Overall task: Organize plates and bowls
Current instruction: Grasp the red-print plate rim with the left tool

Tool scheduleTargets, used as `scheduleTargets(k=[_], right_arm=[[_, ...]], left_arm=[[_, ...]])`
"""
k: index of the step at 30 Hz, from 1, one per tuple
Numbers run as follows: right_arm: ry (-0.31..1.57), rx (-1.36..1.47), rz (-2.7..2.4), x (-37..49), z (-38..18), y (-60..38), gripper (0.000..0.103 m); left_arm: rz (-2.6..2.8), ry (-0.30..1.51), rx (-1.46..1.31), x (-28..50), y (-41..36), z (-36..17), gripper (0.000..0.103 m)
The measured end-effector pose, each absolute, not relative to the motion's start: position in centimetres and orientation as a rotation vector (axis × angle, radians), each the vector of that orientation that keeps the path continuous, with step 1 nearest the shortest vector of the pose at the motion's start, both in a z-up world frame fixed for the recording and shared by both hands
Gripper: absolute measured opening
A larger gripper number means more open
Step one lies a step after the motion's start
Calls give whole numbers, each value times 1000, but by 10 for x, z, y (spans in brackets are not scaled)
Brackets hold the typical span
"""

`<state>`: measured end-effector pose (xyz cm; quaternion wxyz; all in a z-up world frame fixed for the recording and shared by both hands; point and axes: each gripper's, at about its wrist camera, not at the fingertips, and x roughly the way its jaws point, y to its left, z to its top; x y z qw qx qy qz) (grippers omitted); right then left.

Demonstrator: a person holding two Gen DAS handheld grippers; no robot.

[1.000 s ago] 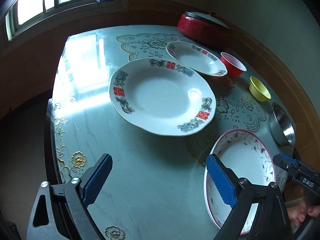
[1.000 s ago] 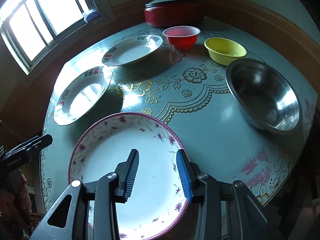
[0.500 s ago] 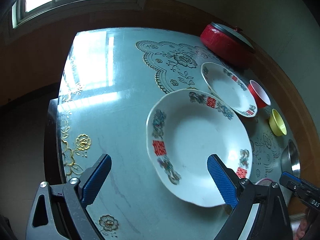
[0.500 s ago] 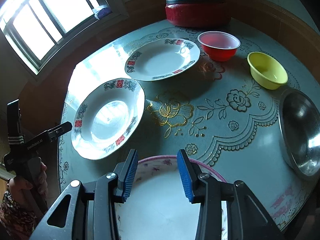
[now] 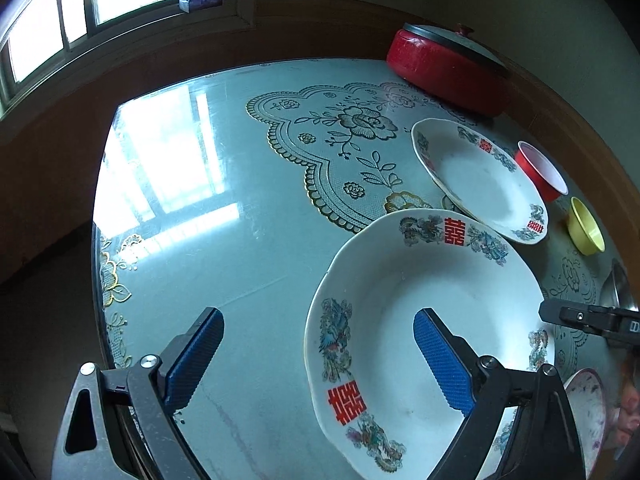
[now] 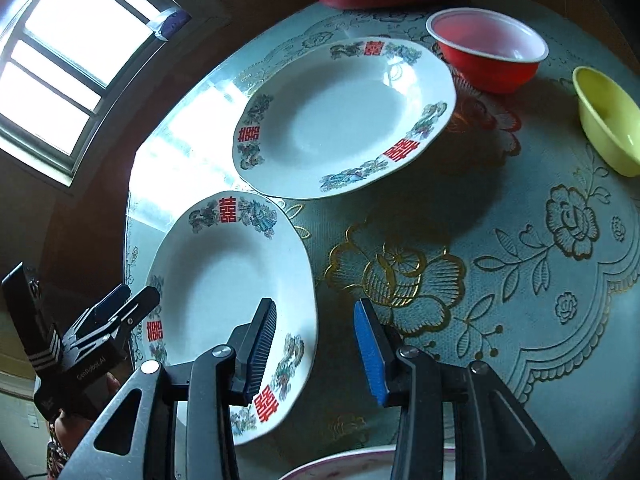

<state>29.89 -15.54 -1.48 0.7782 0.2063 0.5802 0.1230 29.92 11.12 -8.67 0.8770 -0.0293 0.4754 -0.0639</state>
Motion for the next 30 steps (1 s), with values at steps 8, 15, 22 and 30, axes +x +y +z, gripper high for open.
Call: scheduleTargets(k=[8, 15, 22, 30], right_arm=[[1281, 513, 323, 312, -34, -144, 41], [1288, 520, 331, 316, -39, -137, 29], [1280, 488, 332, 318, -39, -132, 25], [1292, 484, 332, 313, -40, -137, 22]], left_arm=[[-187, 1053, -110, 312, 108, -107, 70], [-227, 1048, -60, 311, 98, -111, 50], [-238, 1032, -49, 314, 96, -109, 45], [-227, 1014, -34, 308, 96, -107, 43]])
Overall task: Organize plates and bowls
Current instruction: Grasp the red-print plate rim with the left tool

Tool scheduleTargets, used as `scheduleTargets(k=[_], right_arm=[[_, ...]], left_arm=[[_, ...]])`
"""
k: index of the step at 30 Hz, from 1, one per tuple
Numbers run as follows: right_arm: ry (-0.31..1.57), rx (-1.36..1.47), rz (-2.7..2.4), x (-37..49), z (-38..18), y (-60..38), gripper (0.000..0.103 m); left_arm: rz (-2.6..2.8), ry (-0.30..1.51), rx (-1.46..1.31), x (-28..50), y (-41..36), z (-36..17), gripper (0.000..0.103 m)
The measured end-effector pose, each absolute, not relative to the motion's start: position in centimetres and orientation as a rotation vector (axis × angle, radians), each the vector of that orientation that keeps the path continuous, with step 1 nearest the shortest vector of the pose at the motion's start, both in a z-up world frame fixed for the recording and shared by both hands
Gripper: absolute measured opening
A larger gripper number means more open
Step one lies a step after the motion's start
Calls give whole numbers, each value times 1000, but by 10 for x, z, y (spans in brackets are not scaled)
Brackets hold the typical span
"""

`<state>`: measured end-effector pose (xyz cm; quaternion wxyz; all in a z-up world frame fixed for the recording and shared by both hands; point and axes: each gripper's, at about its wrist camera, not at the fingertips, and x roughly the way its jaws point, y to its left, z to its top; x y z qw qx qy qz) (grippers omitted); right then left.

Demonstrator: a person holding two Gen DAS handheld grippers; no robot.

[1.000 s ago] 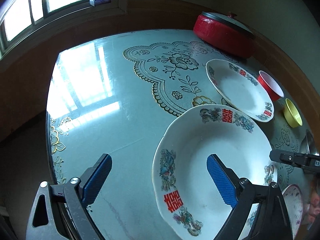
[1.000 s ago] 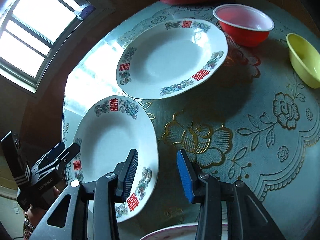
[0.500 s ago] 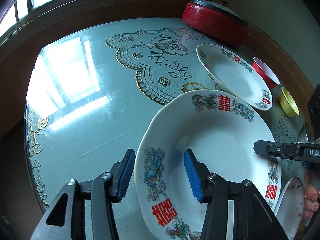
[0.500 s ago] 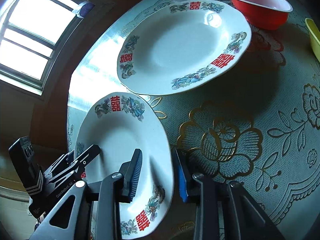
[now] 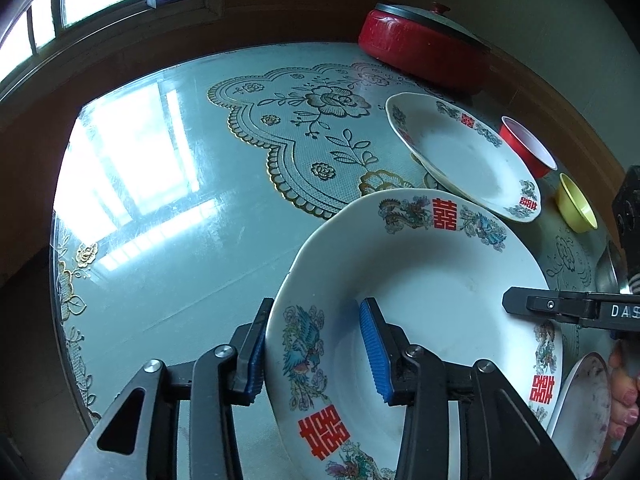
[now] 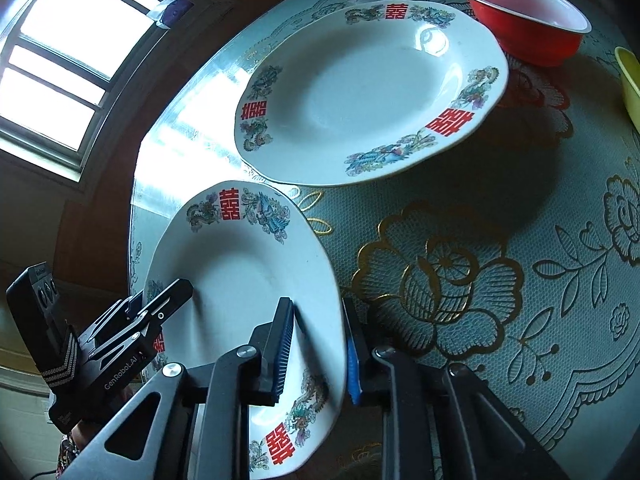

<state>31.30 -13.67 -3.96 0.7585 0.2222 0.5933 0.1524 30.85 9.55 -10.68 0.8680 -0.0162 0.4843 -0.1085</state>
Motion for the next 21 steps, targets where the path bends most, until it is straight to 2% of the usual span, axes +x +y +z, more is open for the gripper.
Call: scheduleTargets(k=[21], right_arm=[[1270, 500, 318, 298, -27, -139, 22]], left_arm=[[-204, 949, -22, 280, 88, -91, 43]])
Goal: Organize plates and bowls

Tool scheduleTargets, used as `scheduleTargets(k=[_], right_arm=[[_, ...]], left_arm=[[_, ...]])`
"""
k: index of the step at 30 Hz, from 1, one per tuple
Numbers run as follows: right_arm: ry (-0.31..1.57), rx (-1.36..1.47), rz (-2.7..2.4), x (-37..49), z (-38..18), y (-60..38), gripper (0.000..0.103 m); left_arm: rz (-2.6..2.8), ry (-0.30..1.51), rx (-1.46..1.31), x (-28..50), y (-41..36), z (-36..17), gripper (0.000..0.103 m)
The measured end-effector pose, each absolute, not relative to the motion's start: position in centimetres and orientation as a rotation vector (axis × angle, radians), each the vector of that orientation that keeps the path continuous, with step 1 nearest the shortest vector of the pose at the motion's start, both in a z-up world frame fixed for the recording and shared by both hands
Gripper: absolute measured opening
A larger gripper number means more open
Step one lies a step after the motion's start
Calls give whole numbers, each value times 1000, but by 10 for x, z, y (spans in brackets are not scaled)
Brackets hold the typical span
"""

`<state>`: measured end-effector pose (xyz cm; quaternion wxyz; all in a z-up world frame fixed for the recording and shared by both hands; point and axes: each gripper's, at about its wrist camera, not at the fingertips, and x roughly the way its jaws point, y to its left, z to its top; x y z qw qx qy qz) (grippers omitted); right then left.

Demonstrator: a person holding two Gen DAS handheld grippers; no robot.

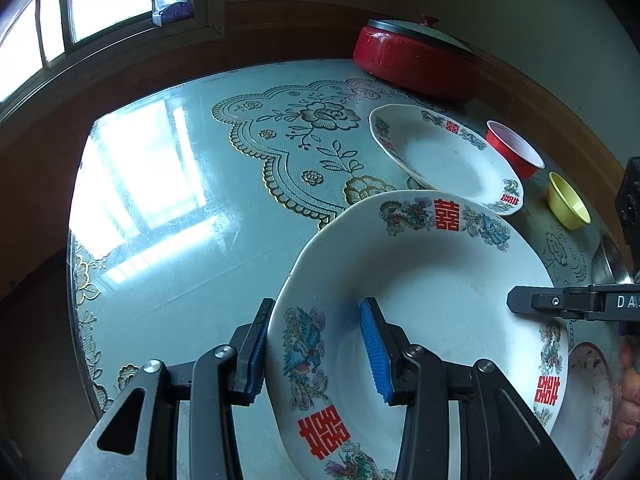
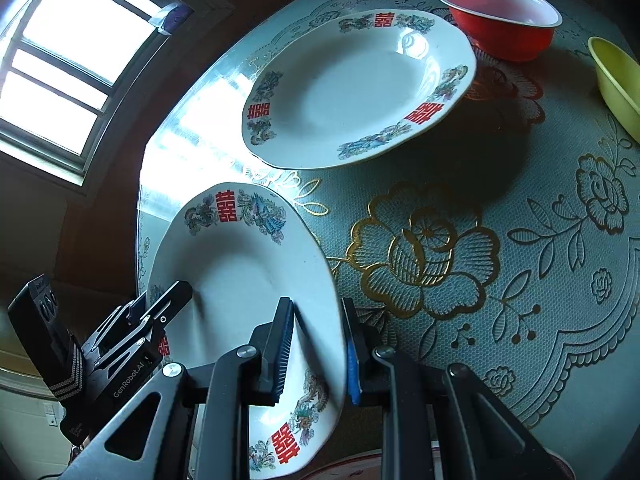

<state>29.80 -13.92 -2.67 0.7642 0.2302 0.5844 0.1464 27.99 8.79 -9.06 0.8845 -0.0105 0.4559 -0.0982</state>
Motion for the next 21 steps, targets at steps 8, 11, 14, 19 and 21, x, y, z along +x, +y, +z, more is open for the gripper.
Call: scheduleTargets(k=[8, 11, 14, 19, 21], right_arm=[[1227, 502, 331, 287, -2, -145, 22], [1212, 500, 327, 277, 8, -151, 22], [1195, 507, 316, 264, 17, -161, 22], [1167, 518, 296, 237, 34, -185, 22], [1150, 523, 288, 224, 41, -194, 22]], left_arm=[[-197, 893, -31, 262, 83, -65, 43], [-208, 876, -29, 252, 75, -56, 43], [-228, 858, -27, 242, 65, -46, 43], [-255, 830, -37, 220, 46, -31, 43], [-269, 818, -37, 209, 39, -27, 43]])
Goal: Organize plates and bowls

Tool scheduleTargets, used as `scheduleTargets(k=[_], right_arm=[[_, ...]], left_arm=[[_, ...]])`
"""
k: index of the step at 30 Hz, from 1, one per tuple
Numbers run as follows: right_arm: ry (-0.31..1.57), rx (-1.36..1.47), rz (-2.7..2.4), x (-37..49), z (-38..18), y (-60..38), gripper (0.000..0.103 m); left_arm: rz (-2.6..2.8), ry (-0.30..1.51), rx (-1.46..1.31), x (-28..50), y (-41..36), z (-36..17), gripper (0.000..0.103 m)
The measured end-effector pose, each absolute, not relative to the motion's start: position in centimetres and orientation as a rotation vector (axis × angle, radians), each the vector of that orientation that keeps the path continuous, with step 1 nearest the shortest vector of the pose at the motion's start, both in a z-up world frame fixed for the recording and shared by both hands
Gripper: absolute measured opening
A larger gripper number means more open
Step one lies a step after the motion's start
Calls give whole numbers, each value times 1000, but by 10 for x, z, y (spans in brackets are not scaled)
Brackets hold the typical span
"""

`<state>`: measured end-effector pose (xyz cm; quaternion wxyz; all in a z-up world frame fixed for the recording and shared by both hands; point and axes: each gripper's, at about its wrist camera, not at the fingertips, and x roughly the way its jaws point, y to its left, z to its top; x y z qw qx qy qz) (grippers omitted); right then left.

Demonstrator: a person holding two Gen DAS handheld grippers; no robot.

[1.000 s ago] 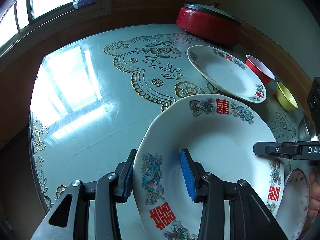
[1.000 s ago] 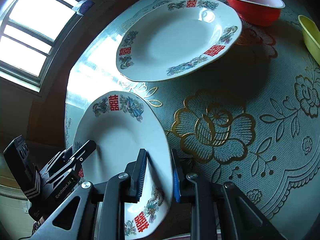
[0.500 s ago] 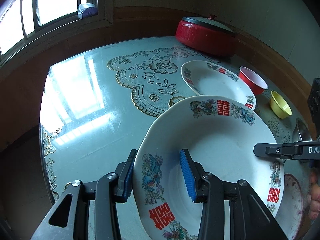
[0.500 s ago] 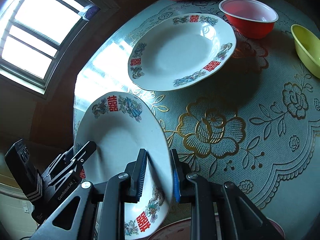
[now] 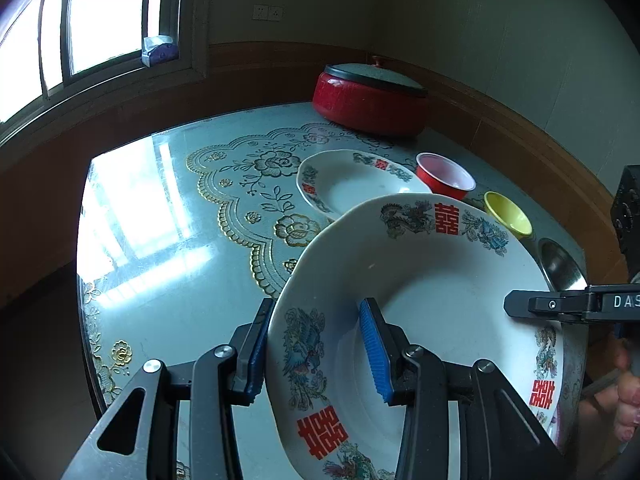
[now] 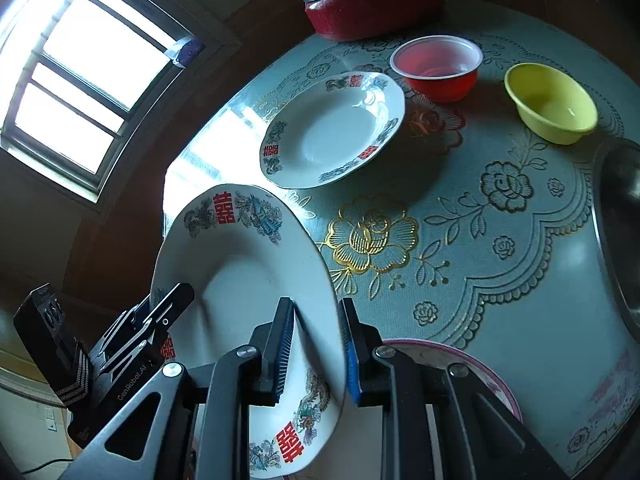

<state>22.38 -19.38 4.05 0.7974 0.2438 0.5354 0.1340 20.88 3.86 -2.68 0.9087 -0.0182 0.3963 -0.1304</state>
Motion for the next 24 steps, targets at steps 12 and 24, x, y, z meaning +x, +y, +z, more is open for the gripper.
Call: scheduleTargets(k=[12, 24], right_arm=[[1128, 579, 206, 150, 45, -237, 22], [1144, 649, 131, 106, 25, -271, 22]], left_arm=[[-365, 833, -23, 162, -5, -28, 43], [-424, 892, 29, 140, -42, -53, 43]])
